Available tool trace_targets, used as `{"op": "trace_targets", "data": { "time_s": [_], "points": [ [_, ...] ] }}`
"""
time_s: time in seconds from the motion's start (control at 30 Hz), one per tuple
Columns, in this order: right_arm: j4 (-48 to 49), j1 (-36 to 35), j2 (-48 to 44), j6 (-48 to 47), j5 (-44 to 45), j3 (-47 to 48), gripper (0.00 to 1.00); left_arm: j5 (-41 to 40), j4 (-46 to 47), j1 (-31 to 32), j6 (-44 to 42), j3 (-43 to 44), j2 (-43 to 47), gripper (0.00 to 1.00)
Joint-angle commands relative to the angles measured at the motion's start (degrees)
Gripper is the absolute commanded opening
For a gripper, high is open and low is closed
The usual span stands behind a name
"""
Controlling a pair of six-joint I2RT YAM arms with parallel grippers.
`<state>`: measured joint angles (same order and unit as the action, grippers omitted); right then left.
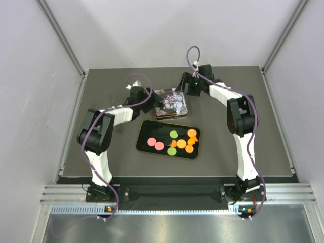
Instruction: Pack the cookies
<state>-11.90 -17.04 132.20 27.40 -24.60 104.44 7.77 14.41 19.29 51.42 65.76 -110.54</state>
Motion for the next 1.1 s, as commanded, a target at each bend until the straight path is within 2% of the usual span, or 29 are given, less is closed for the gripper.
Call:
{"op": "trace_targets", "data": {
  "time_s": [0.0,0.27,0.43,0.73,1.07],
  "points": [
    [0.6,-0.9,-1.9,-1.4,-1.0,1.2,0.88,-1.6,6.7,2.8,6.6,-2.9,0.6,0.78],
    [-1.0,-1.7,0.9,-2.6,-1.6,7.0,0.88,-2.3,8.2,6.2,8.7,-2.0,1.3,0.79],
    [-2.1,-1.8,1.1,-4.1,-1.3,8.1,0.88,-2.4,6.6,3.9,6.2,-1.2,2.8,0.82],
    [-2.9,-1.6,1.3,-5.2,-0.9,8.3,0.88,0.1,9.1,-0.5,4.5,-3.1,5.4,0.84],
    [-3.0,-1.7,1.3,-5.4,-1.1,7.5,0.88,3.6,8.3,-3.0,5.1,1.2,-0.2,0.83]
  ]
}}
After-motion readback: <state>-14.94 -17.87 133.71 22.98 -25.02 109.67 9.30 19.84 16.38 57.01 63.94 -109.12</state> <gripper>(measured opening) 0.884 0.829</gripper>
